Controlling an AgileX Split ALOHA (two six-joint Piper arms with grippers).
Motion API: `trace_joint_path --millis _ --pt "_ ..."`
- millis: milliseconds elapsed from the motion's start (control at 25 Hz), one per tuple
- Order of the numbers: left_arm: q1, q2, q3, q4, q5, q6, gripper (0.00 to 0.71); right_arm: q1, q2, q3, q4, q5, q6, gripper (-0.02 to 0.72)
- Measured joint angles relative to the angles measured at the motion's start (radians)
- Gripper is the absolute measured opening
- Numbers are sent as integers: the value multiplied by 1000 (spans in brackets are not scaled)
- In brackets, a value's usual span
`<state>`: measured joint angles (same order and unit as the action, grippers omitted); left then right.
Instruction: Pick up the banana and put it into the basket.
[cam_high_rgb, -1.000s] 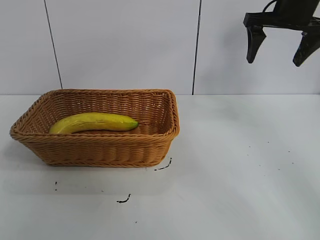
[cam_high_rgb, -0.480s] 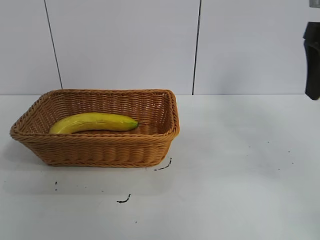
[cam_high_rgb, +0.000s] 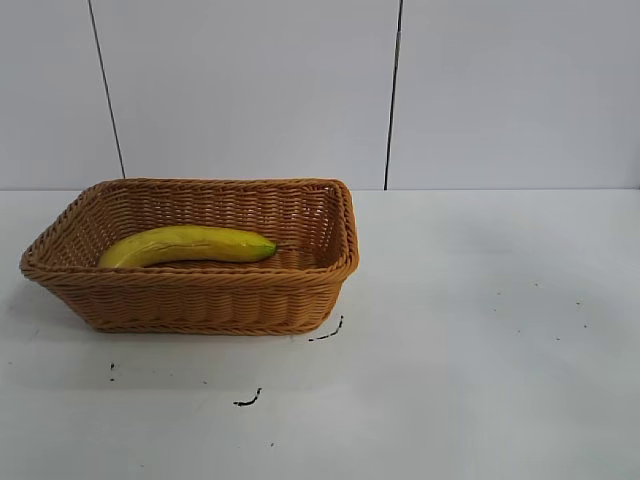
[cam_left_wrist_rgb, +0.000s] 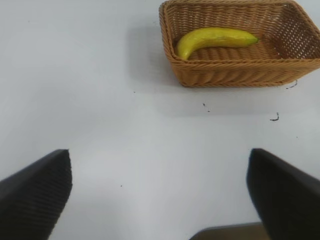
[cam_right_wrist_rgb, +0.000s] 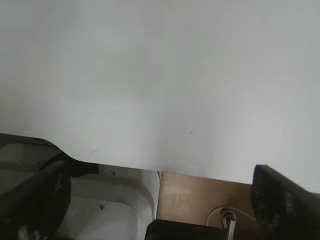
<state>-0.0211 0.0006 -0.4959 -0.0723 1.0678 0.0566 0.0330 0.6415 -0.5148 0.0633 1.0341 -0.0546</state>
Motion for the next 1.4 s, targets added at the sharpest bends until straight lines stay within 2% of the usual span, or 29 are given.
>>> trace_joint_path --millis 840,1400 --pt "0 0 0 0 0 0 690 0 -629 19 0 -10 -1 678" --pt "0 0 0 0 0 0 690 0 -645 19 0 -9 -4 678"
